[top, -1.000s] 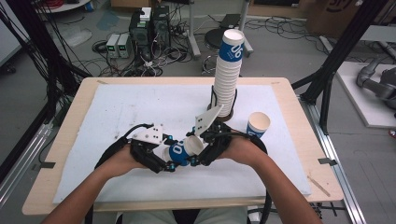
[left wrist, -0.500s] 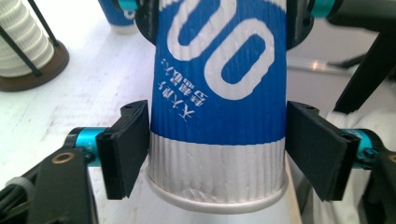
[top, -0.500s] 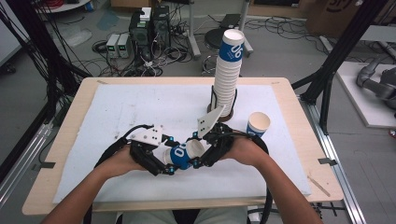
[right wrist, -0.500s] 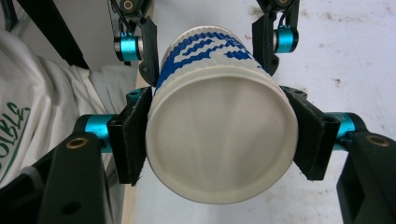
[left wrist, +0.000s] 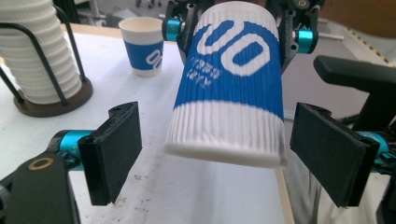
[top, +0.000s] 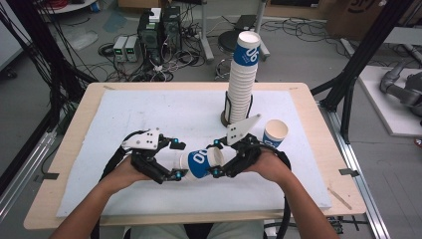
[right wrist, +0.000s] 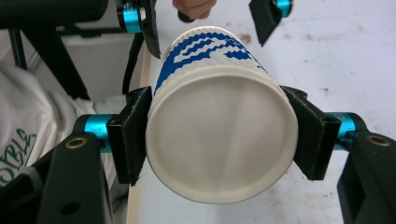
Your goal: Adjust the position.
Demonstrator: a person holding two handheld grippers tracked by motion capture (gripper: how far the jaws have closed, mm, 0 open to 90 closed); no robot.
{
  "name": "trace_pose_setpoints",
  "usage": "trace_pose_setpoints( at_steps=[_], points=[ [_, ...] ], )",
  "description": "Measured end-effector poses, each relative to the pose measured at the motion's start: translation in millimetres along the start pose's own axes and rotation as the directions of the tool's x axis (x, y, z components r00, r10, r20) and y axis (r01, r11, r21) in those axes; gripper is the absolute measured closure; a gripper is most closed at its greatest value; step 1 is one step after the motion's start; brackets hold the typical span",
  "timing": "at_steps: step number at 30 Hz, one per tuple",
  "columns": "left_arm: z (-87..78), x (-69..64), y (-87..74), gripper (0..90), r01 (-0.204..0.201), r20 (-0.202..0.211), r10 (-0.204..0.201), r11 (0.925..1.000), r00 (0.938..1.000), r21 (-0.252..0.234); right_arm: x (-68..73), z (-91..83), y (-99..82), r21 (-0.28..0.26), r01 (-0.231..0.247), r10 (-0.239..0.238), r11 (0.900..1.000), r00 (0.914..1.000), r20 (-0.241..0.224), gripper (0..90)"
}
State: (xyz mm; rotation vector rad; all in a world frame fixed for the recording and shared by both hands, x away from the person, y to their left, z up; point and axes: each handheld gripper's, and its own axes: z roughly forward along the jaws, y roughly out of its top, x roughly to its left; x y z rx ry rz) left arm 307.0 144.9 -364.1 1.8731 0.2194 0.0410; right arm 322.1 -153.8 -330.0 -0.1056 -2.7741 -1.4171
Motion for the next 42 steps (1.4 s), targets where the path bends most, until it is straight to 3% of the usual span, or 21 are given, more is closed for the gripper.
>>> trace_pose_setpoints(
  at_steps=[7,13,18,21,25,27,32,37,42],
  points=[
    [-10.0,0.8,-6.8,16.7,0.024,-0.013,-0.025,0.9956,0.9996,-0.09,-0.8,-7.0,-13.6,-0.108,-0.033,0.035,0.9936,0.9992,0.022,31.3],
    [-12.3,0.4,-12.7,16.7,0.035,-0.022,-0.039,0.9883,0.999,-0.148,-0.1,-5.8,-24.6,-0.195,-0.057,0.062,0.9792,0.998,0.017,31.3],
    [-10.2,-0.3,-16.3,16.7,0.052,-0.003,-0.053,0.9805,0.9986,-0.19,1.2,-1.3,-31.8,-0.248,-0.067,0.072,0.9664,0.9974,0.01,31.3],
    [-7.3,-0.7,-18.2,16.7,0.067,0.025,-0.064,0.9751,0.9977,-0.211,2.1,0.5,-35.1,-0.291,-0.073,0.076,0.954,0.9971,-0.001,31.3],
    [-2.3,-0.8,-19.8,16.1,0.084,0.039,-0.077,0.9697,0.9963,-0.229,1.4,4.7,-39.6,-0.359,-0.086,0.084,0.9296,0.9963,-0.02,31.4],
    [0.5,-1.3,-19.6,16.0,0.083,0.046,-0.074,0.9695,0.9962,-0.231,1.7,7.9,-41.1,-0.385,-0.102,0.092,0.9171,0.9948,-0.045,31.4],
    [4.1,-1.7,-19.2,15.9,0.091,0.056,-0.08,0.9673,0.9953,-0.237,0.8,13.6,-42.7,-0.424,-0.114,0.094,0.8982,0.9932,-0.068,31.4],
    [3.8,-1.4,-19.9,15.9,0.097,0.06,-0.085,0.9651,0.9946,-0.243,0.3,13.7,-44.4,-0.435,-0.121,0.1,0.8924,0.9925,-0.07,31.4],
    [3.8,-0.5,-20.8,19.5,0.085,0.053,-0.074,0.9692,0.9958,-0.231,0.6,14.5,-45.2,-0.429,-0.118,0.098,0.8958,0.9928,-0.068,31.4]
  ],
)
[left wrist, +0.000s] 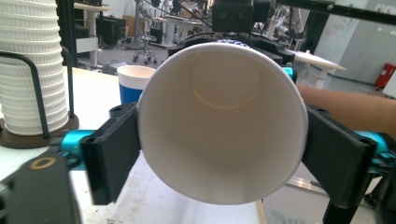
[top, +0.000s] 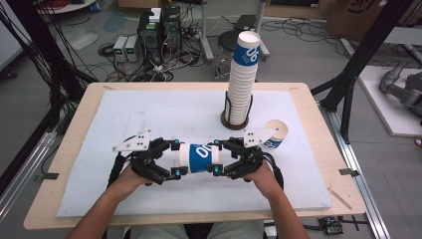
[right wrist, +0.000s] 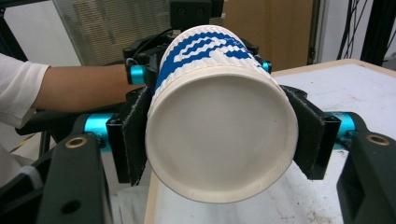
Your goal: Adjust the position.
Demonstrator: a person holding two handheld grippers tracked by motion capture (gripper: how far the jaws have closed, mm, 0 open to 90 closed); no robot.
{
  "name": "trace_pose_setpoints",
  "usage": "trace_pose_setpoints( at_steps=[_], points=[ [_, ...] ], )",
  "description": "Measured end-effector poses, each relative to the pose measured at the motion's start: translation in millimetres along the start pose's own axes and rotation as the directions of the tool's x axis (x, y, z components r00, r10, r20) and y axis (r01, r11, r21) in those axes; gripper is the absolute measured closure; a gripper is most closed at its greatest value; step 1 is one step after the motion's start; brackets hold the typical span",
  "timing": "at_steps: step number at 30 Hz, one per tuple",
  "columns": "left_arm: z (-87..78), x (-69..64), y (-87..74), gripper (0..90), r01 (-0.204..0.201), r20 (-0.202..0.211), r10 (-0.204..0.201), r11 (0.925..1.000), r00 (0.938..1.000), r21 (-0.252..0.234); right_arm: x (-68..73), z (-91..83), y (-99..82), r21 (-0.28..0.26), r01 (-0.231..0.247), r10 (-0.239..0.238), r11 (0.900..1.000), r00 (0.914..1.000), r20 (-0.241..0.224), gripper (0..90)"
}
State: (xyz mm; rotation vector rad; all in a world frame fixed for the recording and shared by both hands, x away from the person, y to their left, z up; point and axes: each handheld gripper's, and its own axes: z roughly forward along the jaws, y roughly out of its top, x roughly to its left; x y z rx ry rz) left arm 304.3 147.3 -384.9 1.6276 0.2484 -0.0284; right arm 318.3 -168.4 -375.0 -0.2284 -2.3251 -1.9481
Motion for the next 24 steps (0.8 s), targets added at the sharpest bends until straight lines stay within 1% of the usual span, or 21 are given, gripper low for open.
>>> trace_pose_setpoints(
  at_steps=[5,6,7,9,10,13,14,15,16,17,18,19,21,24],
  points=[
    [-0.6,-0.5,0.0,23.6,-0.016,-0.003,0.016,0.9998,0.9999,0.013,-0.7,-0.4,-0.4,0.019,0.001,-0.001,0.9998,1.0,0.003,32.0],
    [-0.8,-0.7,0.0,24.3,-0.021,-0.003,0.021,0.9997,0.9998,0.014,-1.0,-0.3,-0.5,0.027,0.007,-0.007,0.9996,1.0,0.005,32.0],
    [-1.0,-0.9,0.1,24.8,-0.024,-0.001,0.024,0.9995,0.9997,0.02,-0.6,-0.6,-0.7,0.037,0.001,-0.001,0.9993,1.0,0.002,32.0],
    [-0.9,-1.3,0.1,24.9,-0.024,-0.002,0.024,0.9993,0.9997,0.029,-1.0,0.0,-0.8,0.045,0.01,-0.01,0.9989,0.9999,0.003,31.9],
    [-1.0,-1.3,0.4,24.9,-0.023,-0.002,0.023,0.9991,0.9997,0.035,-0.3,0.0,-0.8,0.054,0.003,-0.003,0.9985,1.0,-0.002,31.8],
    [-1.5,-1.2,3.0,24.9,-0.028,0.004,0.028,0.9983,0.9996,0.05,0.5,0.8,-0.7,0.062,-0.005,0.005,0.998,1.0,0.0,30.8],
    [-1.7,-1.5,4.2,24.9,-0.028,0.001,0.028,0.998,0.9996,0.057,1.2,1.1,-0.3,0.069,-0.008,0.008,0.9976,1.0,0.005,30.0],
    [-2.0,-1.7,5.4,24.9,-0.032,0.004,0.031,0.9974,0.9995,0.065,2.2,1.6,0.4,0.075,-0.009,0.008,0.9972,0.9999,0.013,26.4],
    [-2.5,-1.8,6.7,24.9,-0.033,0.004,0.033,0.9968,0.9994,0.073,2.9,2.2,1.5,0.081,-0.013,0.011,0.9966,0.9996,0.025,20.9],
    [-2.8,-1.9,8.1,24.9,-0.036,-0.002,0.037,0.9958,0.9993,0.084,3.4,2.7,2.9,0.089,-0.013,0.009,0.996,0.9988,0.048,19.6],
    [-3.3,-1.8,9.8,24.9,-0.042,-0.003,0.043,0.9942,0.9991,0.099,4.3,3.1,4.5,0.097,-0.012,0.007,0.9952,0.9986,0.052,19.6],
    [-4.0,-1.7,11.4,24.9,-0.044,-0.006,0.045,0.9926,0.999,0.113,4.2,3.2,6.2,0.105,0.002,-0.008,0.9945,0.9981,0.061,19.6],
    [-5.2,-1.7,15.0,24.9,-0.051,-0.013,0.054,0.9881,0.9985,0.145,5.6,3.4,10.1,0.128,0.008,-0.016,0.9918,0.9979,0.063,19.6],
    [-7.7,-1.5,19.3,25.0,-0.05,-0.018,0.054,0.9829,0.9984,0.177,7.6,3.1,16.8,0.156,0.023,-0.034,0.9875,0.9969,0.071,19.6]
  ],
)
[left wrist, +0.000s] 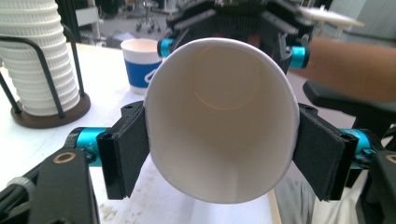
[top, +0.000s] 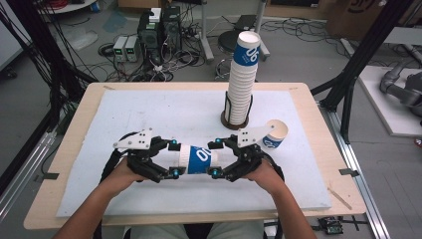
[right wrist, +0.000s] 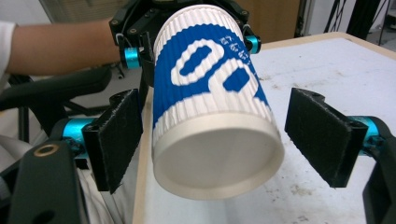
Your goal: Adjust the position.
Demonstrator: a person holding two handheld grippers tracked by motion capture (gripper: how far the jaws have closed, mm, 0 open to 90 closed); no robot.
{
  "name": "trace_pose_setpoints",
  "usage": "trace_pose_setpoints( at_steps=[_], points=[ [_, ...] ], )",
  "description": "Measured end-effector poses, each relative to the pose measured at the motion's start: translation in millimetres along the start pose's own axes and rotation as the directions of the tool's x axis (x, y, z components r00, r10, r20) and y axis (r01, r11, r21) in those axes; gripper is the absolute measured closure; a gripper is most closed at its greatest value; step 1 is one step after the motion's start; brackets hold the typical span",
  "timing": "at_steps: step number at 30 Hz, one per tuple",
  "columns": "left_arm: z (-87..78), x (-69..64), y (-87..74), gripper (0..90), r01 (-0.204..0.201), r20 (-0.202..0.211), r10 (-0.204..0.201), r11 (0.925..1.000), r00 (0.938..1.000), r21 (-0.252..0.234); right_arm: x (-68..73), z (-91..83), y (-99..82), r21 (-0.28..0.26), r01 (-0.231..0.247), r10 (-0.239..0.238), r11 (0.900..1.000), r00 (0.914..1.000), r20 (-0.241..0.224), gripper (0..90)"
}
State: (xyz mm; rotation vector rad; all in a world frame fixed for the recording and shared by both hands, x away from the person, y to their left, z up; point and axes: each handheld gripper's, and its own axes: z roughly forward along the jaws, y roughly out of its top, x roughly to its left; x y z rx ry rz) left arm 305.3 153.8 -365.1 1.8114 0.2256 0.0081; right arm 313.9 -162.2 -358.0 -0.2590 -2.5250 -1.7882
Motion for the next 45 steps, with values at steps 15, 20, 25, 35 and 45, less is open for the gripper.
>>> trace_pose_setpoints(
  at_steps=[15,20,25,35,45],
  points=[
    [-8.6,3.1,15.5,24.9,-0.007,-0.035,0.012,0.99,0.9993,0.141,5.6,4.9,35.7,0.233,0.119,-0.138,0.9652,0.9881,0.068,19.6],
    [-8.5,3.7,21.8,25.0,-0.007,-0.049,0.018,0.9783,0.9986,0.207,7.7,15.9,46.9,0.337,0.163,-0.191,0.9272,0.9802,0.052,19.6],
    [-6.5,3.0,28.2,24.9,-0.029,-0.051,0.044,0.9626,0.9977,0.269,8.2,27.1,53.9,0.421,0.185,-0.221,0.8881,0.9746,0.038,19.6],
    [5.0,0.7,38.3,24.9,-0.056,-0.037,0.074,0.9312,0.9966,0.36,9.2,53.7,53.2,0.521,0.205,-0.245,0.8288,0.9695,0.009,19.6],
    [15.5,-1.1,43.1,24.8,-0.067,-0.031,0.089,0.8974,0.9955,0.436,11.7,64.8,51.4,0.566,0.217,-0.26,0.7954,0.9656,-0.006,20.2]
  ],
)
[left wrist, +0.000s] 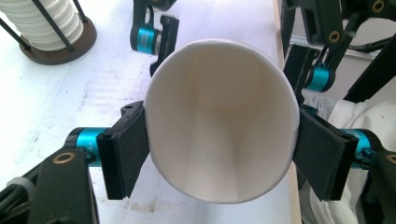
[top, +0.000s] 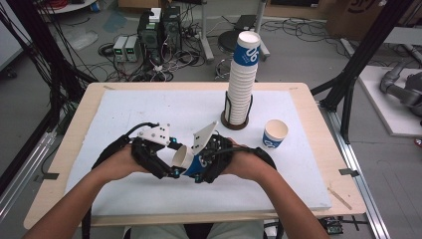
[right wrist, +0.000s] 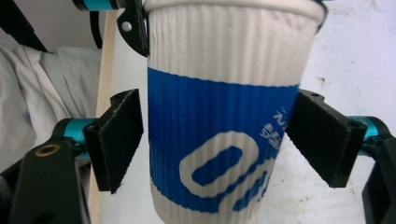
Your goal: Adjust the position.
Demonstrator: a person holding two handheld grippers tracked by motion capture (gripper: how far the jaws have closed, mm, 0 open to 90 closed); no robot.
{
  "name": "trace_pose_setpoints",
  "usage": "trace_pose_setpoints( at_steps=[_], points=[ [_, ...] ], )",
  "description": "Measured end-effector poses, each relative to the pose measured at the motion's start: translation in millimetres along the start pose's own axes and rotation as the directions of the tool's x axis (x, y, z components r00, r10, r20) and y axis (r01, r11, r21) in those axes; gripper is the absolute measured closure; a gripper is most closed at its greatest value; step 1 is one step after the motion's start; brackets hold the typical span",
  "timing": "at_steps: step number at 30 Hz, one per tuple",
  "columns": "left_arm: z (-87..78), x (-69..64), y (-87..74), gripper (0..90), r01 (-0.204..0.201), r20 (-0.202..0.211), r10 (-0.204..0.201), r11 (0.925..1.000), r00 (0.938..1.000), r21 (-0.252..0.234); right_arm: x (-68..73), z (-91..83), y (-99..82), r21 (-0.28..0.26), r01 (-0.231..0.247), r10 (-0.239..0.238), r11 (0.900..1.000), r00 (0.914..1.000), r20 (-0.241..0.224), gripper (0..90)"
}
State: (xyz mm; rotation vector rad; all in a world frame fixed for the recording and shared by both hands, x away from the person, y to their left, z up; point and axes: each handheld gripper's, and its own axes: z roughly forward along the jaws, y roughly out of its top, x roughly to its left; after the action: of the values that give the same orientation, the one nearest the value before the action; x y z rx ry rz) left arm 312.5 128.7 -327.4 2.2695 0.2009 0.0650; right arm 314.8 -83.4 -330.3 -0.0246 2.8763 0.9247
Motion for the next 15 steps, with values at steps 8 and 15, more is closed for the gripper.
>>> trace_pose_setpoints(
  at_steps=[8,15],
  points=[
    [4.7,-2.0,-0.1,23.5,0.008,-0.002,-0.008,0.9999,1.0,-0.012,0.1,3.1,-0.9,0.03,0.011,-0.011,0.9995,0.9999,-0.011,26.6],
    [4.1,-0.4,-9.6,17.6,0.043,0.015,-0.041,0.9881,0.999,-0.147,1.1,3.2,-7.8,0.006,-0.006,0.006,1.0,0.9998,-0.018,26.5]
  ],
)
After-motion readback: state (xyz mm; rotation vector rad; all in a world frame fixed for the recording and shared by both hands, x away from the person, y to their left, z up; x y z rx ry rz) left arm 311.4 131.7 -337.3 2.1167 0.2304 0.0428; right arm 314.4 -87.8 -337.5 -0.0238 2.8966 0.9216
